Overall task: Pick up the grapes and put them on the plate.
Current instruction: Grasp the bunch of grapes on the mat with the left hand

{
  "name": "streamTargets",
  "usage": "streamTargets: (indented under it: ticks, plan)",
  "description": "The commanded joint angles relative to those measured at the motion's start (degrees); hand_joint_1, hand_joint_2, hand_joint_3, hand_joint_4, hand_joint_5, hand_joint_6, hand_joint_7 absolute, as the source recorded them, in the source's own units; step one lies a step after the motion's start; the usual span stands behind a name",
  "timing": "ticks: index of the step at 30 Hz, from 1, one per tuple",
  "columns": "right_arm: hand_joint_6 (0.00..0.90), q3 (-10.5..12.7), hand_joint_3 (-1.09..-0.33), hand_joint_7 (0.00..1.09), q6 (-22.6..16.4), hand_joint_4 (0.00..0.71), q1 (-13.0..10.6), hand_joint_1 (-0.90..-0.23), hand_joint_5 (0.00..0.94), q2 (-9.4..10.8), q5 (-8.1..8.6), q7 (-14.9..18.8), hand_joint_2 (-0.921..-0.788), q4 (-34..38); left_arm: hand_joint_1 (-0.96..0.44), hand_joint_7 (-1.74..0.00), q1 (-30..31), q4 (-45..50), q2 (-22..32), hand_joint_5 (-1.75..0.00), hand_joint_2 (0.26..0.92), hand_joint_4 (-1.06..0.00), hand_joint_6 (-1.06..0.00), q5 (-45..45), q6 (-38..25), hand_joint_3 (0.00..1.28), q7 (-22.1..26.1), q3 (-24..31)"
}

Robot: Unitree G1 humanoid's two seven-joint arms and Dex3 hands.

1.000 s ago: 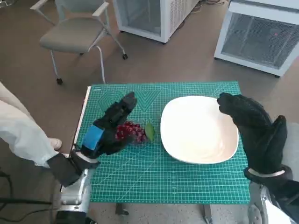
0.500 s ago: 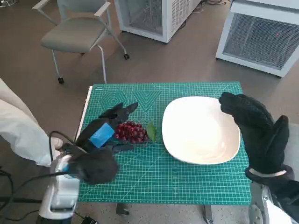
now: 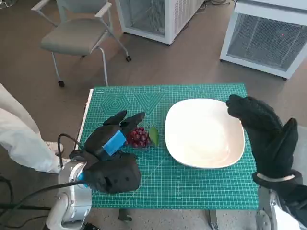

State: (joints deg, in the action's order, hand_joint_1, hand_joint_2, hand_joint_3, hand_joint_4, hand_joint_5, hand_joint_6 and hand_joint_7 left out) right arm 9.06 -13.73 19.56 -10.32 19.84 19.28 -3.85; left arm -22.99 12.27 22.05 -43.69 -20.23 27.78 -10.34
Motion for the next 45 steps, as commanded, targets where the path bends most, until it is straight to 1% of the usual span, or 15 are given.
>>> streamTargets:
  ticks: [1,8,17,19,23,29,39,45]
  plan:
    - [0.182,0.24,-0.572,0.91,1.12,0.315,-0.73,-0.512,0.451,-0.26,0.29,0.28,-0.921,0.84,-0.17,-0.01,-1.80,-1.37,0.60,-0.01,0.764,-0.16,-0.32,-1.82,-1.28,0.00,-1.03,-1.51]
    - [0.183,0.20,-0.572,0.90,0.96,0.315,-0.72,-0.509,0.453,-0.24,0.32,0.26,-0.921,0.94,-0.16,0.00,-4.19,-4.99,-0.18,-0.01,0.764,-0.17,-0.31,-4.18,-3.57,0.00,-2.52,-3.67]
    - [0.184,0.22,-0.572,0.90,0.90,0.314,-0.66,-0.508,0.454,-0.24,0.28,0.21,-0.921,1.06,-0.15,0.00,-6.61,-9.27,-0.54,0.00,0.764,-0.18,-0.32,-4.86,-4.89,0.00,-4.35,-5.67]
    - [0.184,0.20,-0.572,0.90,0.81,0.314,-0.57,-0.508,0.455,-0.21,0.18,0.16,-0.921,1.22,-0.15,-0.01,-9.69,-15.27,-1.35,0.00,0.764,-0.18,-0.32,-5.60,-5.33,0.00,-5.51,-7.08]
    - [0.185,0.08,-0.572,0.90,0.56,0.313,-0.38,-0.507,0.455,-0.10,-0.10,0.04,-0.921,1.53,-0.15,-0.01,-18.79,-32.94,-3.86,0.00,0.766,-0.18,-0.33,-7.07,-6.10,0.00,-7.97,-10.70]
    - [0.185,0.05,-0.573,0.90,0.51,0.313,-0.24,-0.506,0.456,-0.13,-0.12,0.05,-0.921,1.67,-0.16,-0.01,-25.53,-47.58,-6.41,0.00,0.768,-0.18,-0.34,-6.59,-5.16,0.00,-10.64,-13.03]
    - [0.185,0.21,-0.575,0.90,0.45,0.311,-0.37,-0.501,0.458,-0.31,0.07,0.24,-0.921,1.48,-0.15,-0.01,-30.98,-63.52,-9.25,-0.02,0.787,-0.24,-0.37,-4.63,-1.51,0.01,-15.33,-15.87]
    - [0.185,0.50,-0.574,0.90,0.40,0.311,-0.57,-0.500,0.459,-0.55,0.26,0.37,-0.921,1.34,-0.11,-0.01,-33.11,-69.37,-10.01,-0.04,0.805,-0.30,-0.38,-2.70,0.80,0.01,-16.18,-16.59]
